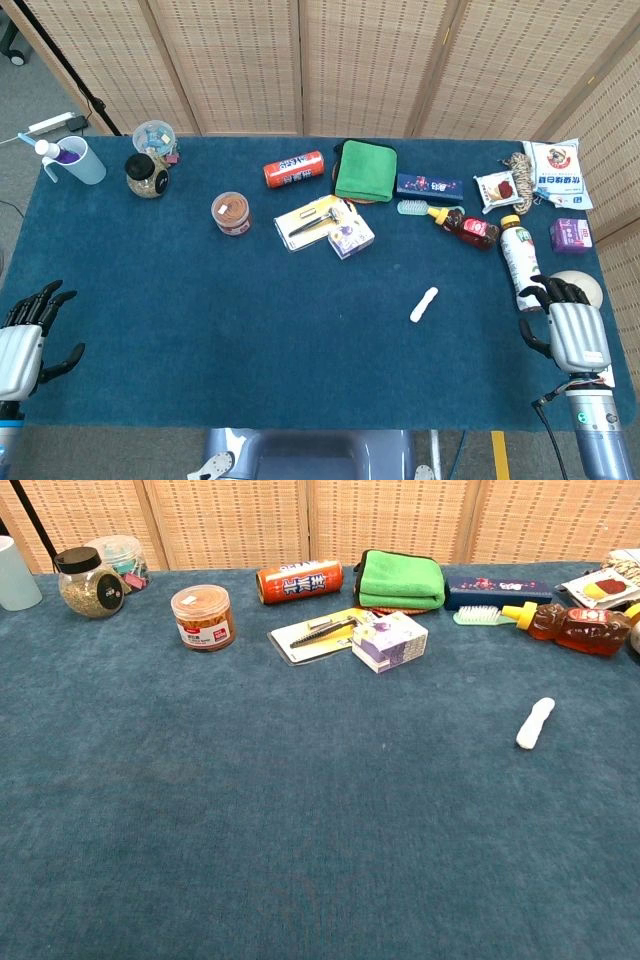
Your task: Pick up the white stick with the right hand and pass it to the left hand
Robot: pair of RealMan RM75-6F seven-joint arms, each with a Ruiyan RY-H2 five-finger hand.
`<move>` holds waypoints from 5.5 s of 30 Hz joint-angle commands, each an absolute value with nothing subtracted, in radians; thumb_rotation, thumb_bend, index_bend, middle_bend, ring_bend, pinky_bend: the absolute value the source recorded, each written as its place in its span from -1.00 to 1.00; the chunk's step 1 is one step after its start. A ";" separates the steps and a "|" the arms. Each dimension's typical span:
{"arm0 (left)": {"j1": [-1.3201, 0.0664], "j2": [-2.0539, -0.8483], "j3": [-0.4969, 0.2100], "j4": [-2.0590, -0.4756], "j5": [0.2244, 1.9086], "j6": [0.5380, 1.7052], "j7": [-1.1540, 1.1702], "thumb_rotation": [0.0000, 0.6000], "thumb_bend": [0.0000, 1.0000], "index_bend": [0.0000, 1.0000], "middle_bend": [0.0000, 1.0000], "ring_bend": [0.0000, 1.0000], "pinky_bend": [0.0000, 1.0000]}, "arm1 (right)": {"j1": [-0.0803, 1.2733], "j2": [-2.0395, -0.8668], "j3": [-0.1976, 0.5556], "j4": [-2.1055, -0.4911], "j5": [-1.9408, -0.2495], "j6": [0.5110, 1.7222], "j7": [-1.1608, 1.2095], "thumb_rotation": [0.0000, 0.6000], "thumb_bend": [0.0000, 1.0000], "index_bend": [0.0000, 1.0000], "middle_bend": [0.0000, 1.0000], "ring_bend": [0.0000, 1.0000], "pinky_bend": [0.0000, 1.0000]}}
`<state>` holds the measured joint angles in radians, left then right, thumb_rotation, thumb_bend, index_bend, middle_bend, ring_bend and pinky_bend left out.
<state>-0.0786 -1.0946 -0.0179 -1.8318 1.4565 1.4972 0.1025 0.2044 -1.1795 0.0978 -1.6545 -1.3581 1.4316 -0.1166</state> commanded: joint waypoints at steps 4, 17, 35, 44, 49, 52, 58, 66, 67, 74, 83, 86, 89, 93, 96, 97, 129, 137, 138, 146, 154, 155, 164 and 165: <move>-0.088 -1.100 -0.019 -1.834 1.449 1.473 0.111 1.00 -0.47 -0.62 -0.80 -0.74 -0.74 | 0.206 -1.183 0.102 -1.650 -1.350 1.416 -0.115 1.00 -0.20 -0.24 -0.53 -0.58 -0.57; -0.102 -1.079 -0.033 -1.854 1.448 1.453 0.085 1.00 -0.47 -0.63 -0.80 -0.74 -0.74 | 0.203 -1.169 0.110 -1.661 -1.345 1.395 -0.095 1.00 -0.20 -0.24 -0.53 -0.58 -0.56; -0.148 -0.979 -0.053 -1.943 1.487 1.414 0.110 1.00 -0.47 -0.63 -0.80 -0.73 -0.74 | 0.291 -1.170 0.140 -1.618 -1.396 1.262 0.065 1.00 -0.20 -0.17 -0.54 -0.67 -0.87; -0.179 -0.951 -0.071 -1.983 1.471 1.384 0.158 1.00 -0.47 -0.60 -0.80 -0.77 -0.80 | 0.426 -1.229 0.170 -1.505 -1.438 1.126 0.123 1.00 -0.20 -0.12 -0.76 -1.00 -1.00; -0.194 -0.954 -0.073 -1.996 1.455 1.362 0.180 1.00 -0.47 -0.59 -0.80 -0.77 -0.84 | 0.487 -1.273 0.164 -1.423 -1.469 1.067 0.157 1.00 -0.20 -0.06 -0.78 -1.00 -1.00; -0.201 -0.956 -0.074 -2.001 1.447 1.354 0.193 1.00 -0.47 -0.59 -0.80 -0.77 -0.84 | 0.521 -1.312 0.159 -1.351 -1.486 1.042 0.171 1.00 -0.20 -0.01 -0.77 -1.00 -1.00; -0.209 -0.956 -0.076 -2.007 1.435 1.347 0.207 1.00 -0.47 -0.59 -0.80 -0.77 -0.84 | 0.562 -1.371 0.142 -1.252 -1.503 1.010 0.200 1.00 -0.20 -0.05 -0.76 -1.00 -1.00; -0.213 -0.950 -0.073 -2.015 1.425 1.342 0.216 1.00 -0.47 -0.59 -0.80 -0.79 -0.84 | 0.601 -1.431 0.102 -1.124 -1.546 0.988 0.244 1.00 -0.20 -0.07 -0.76 -1.00 -1.00; -0.213 -0.950 -0.072 -2.015 1.424 1.342 0.216 1.00 -0.47 -0.58 -0.80 -0.79 -0.84 | 0.603 -1.436 0.098 -1.115 -1.549 0.987 0.244 1.00 -0.20 -0.07 -0.76 -1.00 -1.00; -0.212 -0.948 -0.067 -2.018 1.420 1.342 0.221 1.00 -0.47 -0.58 -0.80 -0.79 -0.84 | 0.622 -1.478 0.066 -1.037 -1.575 0.975 0.266 1.00 -0.20 -0.06 -0.75 -1.00 -1.00; -0.211 -0.943 -0.064 -2.028 1.422 1.347 0.228 1.00 -0.46 -0.58 -0.83 -0.80 -0.84 | 0.644 -1.524 0.028 -0.935 -1.606 0.968 0.300 1.00 -0.20 -0.08 -0.75 -1.00 -1.00; -0.210 -0.942 -0.062 -2.031 1.421 1.347 0.230 1.00 -0.47 -0.58 -0.86 -0.82 -0.84 | 0.649 -1.536 0.015 -0.908 -1.615 0.961 0.307 1.00 -0.20 -0.08 -0.75 -1.00 -1.00; -0.210 -0.942 -0.061 -2.034 1.421 1.347 0.234 1.00 -0.47 -0.58 -0.89 -0.83 -0.84 | 0.653 -1.547 0.005 -0.886 -1.620 0.958 0.317 1.00 -0.20 -0.06 -0.74 -1.00 -1.00; -0.210 -0.940 -0.060 -2.039 1.421 1.350 0.239 1.00 -0.47 -0.58 -0.89 -0.83 -0.84 | 0.653 -1.560 -0.006 -0.860 -1.624 0.961 0.331 1.00 -0.20 -0.05 -0.74 -1.00 -1.00; -0.210 -0.939 -0.060 -2.044 1.424 1.352 0.241 1.00 -0.47 -0.58 -0.89 -0.83 -0.84 | 0.654 -1.568 -0.013 -0.838 -1.626 0.962 0.340 1.00 -0.20 -0.05 -0.74 -1.00 -1.00; -0.210 -0.938 -0.060 -2.044 1.424 1.353 0.241 1.00 -0.47 -0.58 -0.89 -0.83 -0.84 | 0.654 -1.569 -0.015 -0.833 -1.625 0.961 0.343 1.00 -0.20 -0.05 -0.74 -1.00 -1.00; -0.212 -0.940 -0.060 -2.040 1.419 1.356 0.234 1.00 -0.47 -0.60 -0.89 -0.83 -0.84 | 0.664 -1.601 -0.026 -0.819 -1.608 0.970 0.354 1.00 -0.22 -0.07 -0.73 -1.00 -1.00; -0.212 -0.939 -0.061 -2.032 1.419 1.360 0.225 1.00 -0.47 -0.60 -0.89 -0.83 -0.84 | 0.660 -1.616 -0.030 -0.820 -1.597 0.963 0.335 1.00 -0.22 -0.07 -0.72 -1.00 -1.00; -0.211 -0.939 -0.061 -2.031 1.419 1.361 0.222 1.00 -0.46 -0.60 -0.89 -0.83 -0.84 | 0.661 -1.618 -0.032 -0.816 -1.598 0.960 0.329 1.00 -0.22 -0.07 -0.72 -1.00 -1.00; -0.211 -0.940 -0.061 -2.024 1.422 1.362 0.213 1.00 -0.47 -0.60 -0.89 -0.83 -0.84 | 0.658 -1.626 -0.034 -0.807 -1.589 0.953 0.319 1.00 -0.22 0.02 -0.68 -1.00 -1.00; -0.212 -0.943 -0.062 -2.019 1.424 1.364 0.208 1.00 -0.47 -0.60 -0.89 -0.83 -0.84 | 0.652 -1.624 -0.026 -0.817 -1.581 0.971 0.312 1.00 -0.22 0.22 -0.56 -0.96 -1.00; -0.212 -0.944 -0.062 -2.018 1.425 1.364 0.208 1.00 -0.47 -0.60 -0.89 -0.83 -0.84 | 0.650 -1.623 -0.024 -0.821 -1.578 0.974 0.308 1.00 -0.22 0.23 -0.55 -0.95 -1.00; -0.237 -0.959 -0.063 -2.009 1.432 1.331 0.227 1.00 -0.46 -0.60 -0.89 -0.83 -0.84 | 0.628 -1.595 0.001 -0.882 -1.545 1.003 0.287 1.00 -0.22 0.30 -0.48 -0.89 -1.00; -0.244 -0.964 -0.064 -2.006 1.433 1.319 0.231 1.00 -0.46 -0.60 -0.89 -0.83 -0.84 | 0.624 -1.588 0.006 -0.898 -1.538 1.006 0.280 1.00 -0.22 0.30 -0.48 -0.89 -1.00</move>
